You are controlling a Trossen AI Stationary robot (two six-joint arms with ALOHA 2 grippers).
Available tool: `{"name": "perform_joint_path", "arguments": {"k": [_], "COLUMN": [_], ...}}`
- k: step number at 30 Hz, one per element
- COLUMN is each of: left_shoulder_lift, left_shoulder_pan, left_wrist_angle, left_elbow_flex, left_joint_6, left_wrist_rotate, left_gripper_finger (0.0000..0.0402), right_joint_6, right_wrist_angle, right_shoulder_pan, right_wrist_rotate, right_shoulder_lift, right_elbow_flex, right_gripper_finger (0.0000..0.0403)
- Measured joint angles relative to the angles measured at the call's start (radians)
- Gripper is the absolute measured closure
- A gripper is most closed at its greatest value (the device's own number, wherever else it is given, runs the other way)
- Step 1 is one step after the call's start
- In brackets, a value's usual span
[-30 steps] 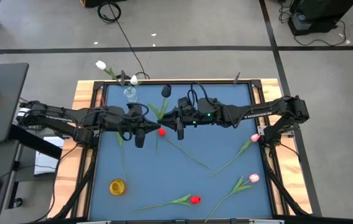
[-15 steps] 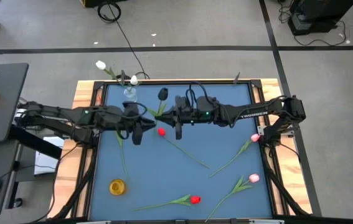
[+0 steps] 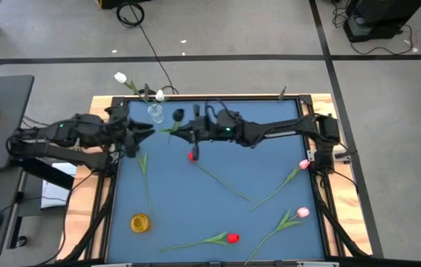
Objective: Sort flowers into vase by color
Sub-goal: Put the right black tulip into the transparent vase
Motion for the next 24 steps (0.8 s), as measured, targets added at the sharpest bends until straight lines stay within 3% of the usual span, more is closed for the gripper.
{"name": "perform_joint_path", "arguments": {"k": [3, 13, 24], "left_shoulder_lift": [-0.049, -0.169, -0.270], "left_shoulder_pan": [0.000, 0.000, 0.000], "left_wrist_angle": [0.000, -0.002, -0.045], "left_elbow_flex": [0.000, 0.000, 0.000], "left_joint_6": [0.065, 0.249, 0.270], "left_wrist_rotate": [-0.028, -0.081, -0.082], "left_gripper_finger": [0.0268, 0.0267, 0.0267], "right_joint_6": [-0.086, -0.094, -0.200], "right_wrist_angle": [-0.017, -0.058, -0.196], "right_shoulder_pan": [-0.010, -0.077, -0.120], "right_wrist_rotate": [0.017, 0.067, 0.120], "right_shoulder_lift": [0.100, 0.402, 0.570], "right_elbow_flex": [0.133, 0.534, 0.787], "right_gripper_finger": [0.0396, 0.0396, 0.0396]}}
